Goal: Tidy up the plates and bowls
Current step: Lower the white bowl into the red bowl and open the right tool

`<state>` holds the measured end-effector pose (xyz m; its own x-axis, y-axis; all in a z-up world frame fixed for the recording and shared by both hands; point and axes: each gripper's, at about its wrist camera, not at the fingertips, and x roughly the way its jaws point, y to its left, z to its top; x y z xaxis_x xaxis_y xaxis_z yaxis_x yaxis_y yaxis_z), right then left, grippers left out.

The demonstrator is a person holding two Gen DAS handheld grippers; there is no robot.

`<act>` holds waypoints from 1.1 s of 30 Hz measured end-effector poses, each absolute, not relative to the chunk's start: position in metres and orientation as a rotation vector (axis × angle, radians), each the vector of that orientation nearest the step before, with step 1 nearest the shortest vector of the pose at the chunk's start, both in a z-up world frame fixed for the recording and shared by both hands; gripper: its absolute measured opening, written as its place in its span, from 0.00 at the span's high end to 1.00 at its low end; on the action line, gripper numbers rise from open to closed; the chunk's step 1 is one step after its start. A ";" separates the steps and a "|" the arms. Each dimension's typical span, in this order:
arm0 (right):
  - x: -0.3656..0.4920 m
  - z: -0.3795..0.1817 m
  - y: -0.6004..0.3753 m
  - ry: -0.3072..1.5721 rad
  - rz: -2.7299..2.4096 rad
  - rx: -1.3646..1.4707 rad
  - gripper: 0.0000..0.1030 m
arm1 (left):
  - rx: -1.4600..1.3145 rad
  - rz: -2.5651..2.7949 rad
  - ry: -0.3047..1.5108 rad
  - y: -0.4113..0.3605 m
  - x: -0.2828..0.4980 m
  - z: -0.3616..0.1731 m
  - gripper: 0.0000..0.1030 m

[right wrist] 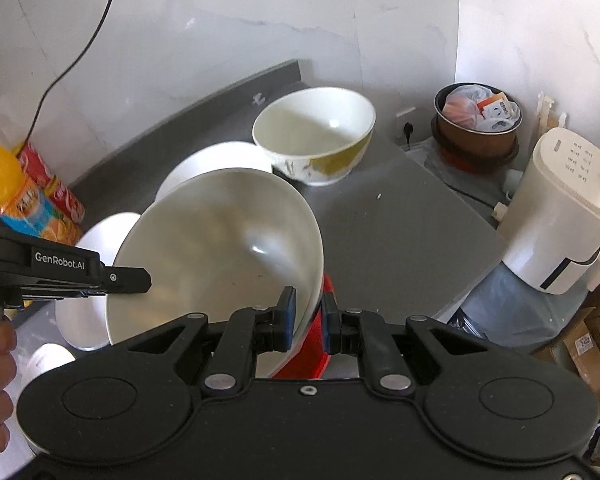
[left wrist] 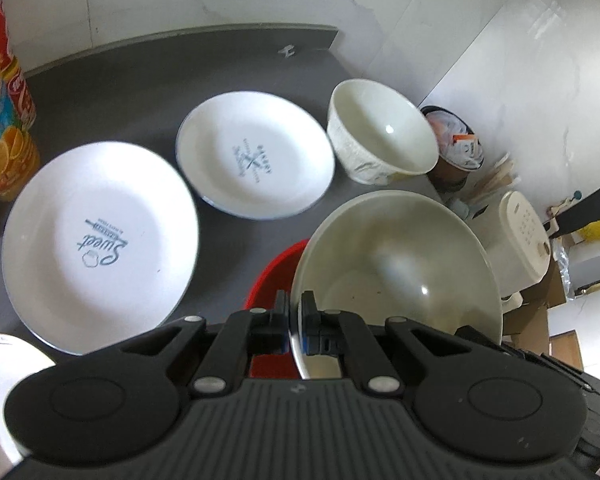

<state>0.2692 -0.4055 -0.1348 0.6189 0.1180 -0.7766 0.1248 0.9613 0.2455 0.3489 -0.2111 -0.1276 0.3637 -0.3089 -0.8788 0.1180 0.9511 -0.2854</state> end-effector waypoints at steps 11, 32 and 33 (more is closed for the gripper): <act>0.268 -0.155 -0.384 0.965 -0.029 0.218 0.87 | -0.181 -0.260 1.210 -0.202 0.346 -0.151 0.97; 0.277 -0.159 -0.380 0.955 0.005 0.085 0.80 | -0.169 -0.219 1.254 -0.211 0.352 -0.172 0.96; 0.277 -0.158 -0.382 0.951 0.007 0.096 0.80 | -0.162 -0.218 1.262 -0.212 0.353 -0.170 0.94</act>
